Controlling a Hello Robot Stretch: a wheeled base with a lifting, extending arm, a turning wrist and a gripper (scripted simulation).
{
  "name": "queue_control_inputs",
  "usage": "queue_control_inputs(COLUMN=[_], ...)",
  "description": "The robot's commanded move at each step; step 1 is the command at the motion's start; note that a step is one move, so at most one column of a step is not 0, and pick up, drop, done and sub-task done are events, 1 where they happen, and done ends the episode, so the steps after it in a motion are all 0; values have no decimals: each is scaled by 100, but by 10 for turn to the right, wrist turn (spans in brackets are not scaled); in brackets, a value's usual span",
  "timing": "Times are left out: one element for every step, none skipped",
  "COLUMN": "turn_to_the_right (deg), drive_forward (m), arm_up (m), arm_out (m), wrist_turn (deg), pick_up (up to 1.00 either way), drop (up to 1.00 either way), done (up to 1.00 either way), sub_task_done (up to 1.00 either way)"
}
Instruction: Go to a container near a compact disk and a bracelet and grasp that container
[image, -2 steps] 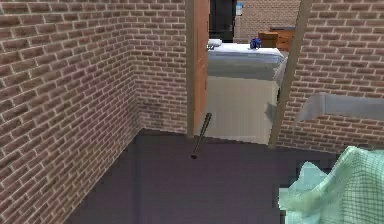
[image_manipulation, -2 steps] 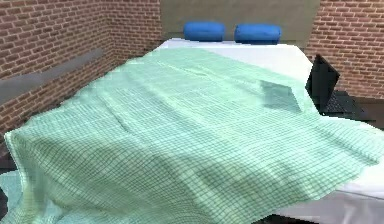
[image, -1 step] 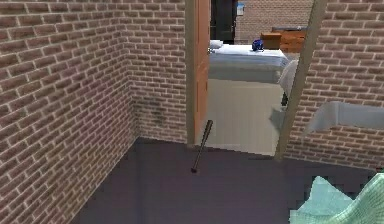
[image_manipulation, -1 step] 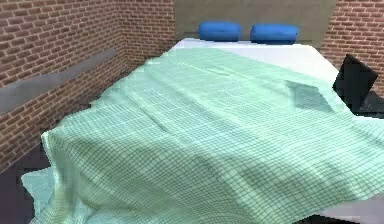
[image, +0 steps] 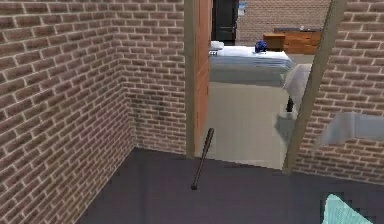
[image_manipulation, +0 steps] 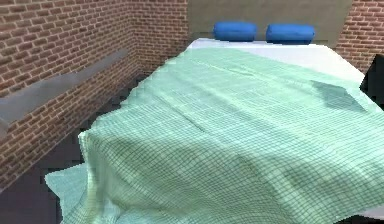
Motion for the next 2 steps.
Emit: queue_control_inputs(turn_to_the_right=[180,0], drive_forward=[0,100], arm_up=[0,0], arm_out=[0,0], wrist_turn=[0,0], pick_up=[0,0], drop=[0,0], done=[0,0], sub_task_done=[0,0])
